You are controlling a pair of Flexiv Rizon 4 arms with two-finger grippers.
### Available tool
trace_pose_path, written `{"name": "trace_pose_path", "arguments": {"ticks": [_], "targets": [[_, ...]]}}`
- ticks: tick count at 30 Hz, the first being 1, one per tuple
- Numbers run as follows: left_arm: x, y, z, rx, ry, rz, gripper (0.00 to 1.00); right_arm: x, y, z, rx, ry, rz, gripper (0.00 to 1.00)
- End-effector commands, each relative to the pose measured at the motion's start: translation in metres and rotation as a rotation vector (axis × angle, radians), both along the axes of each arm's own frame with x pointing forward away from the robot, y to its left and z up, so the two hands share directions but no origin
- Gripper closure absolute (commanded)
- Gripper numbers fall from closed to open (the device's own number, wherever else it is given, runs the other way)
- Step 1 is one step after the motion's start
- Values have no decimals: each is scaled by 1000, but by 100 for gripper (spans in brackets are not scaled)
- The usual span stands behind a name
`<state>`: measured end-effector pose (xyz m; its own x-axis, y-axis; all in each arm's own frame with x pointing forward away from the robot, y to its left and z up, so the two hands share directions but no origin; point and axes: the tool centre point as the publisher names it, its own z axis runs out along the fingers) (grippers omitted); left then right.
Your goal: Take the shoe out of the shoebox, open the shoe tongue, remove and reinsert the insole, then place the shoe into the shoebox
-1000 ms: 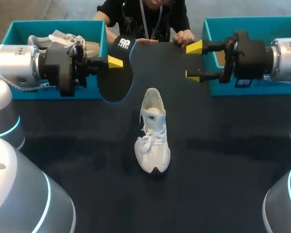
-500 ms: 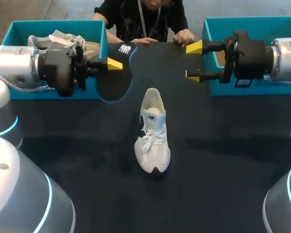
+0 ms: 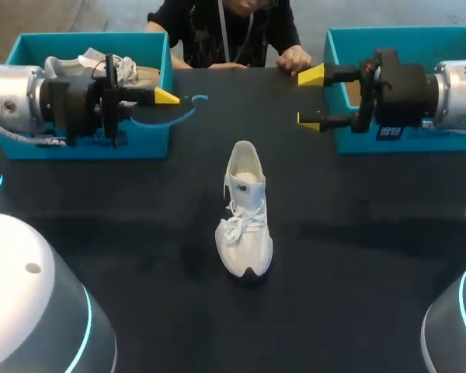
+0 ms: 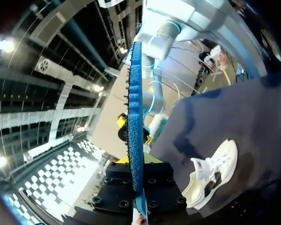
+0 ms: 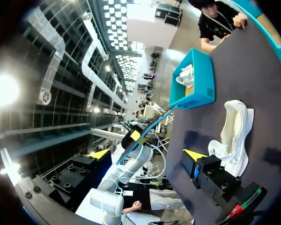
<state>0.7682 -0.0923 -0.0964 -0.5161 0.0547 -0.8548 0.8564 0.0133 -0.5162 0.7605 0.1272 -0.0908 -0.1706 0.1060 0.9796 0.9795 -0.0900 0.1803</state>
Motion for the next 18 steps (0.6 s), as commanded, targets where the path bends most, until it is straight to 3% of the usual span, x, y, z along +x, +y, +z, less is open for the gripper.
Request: {"name": "trace_pose_path", "arguments": {"ticks": [1, 13, 18], "targets": [[-12, -3, 6, 45, 269, 73, 100, 1, 2, -1, 0, -1, -1, 0], [-25, -10, 7, 104, 845, 127, 100, 1, 2, -1, 0, -1, -1, 0], [-25, -8, 2, 76, 1083, 138, 100, 1, 2, -1, 0, -1, -1, 0]]}}
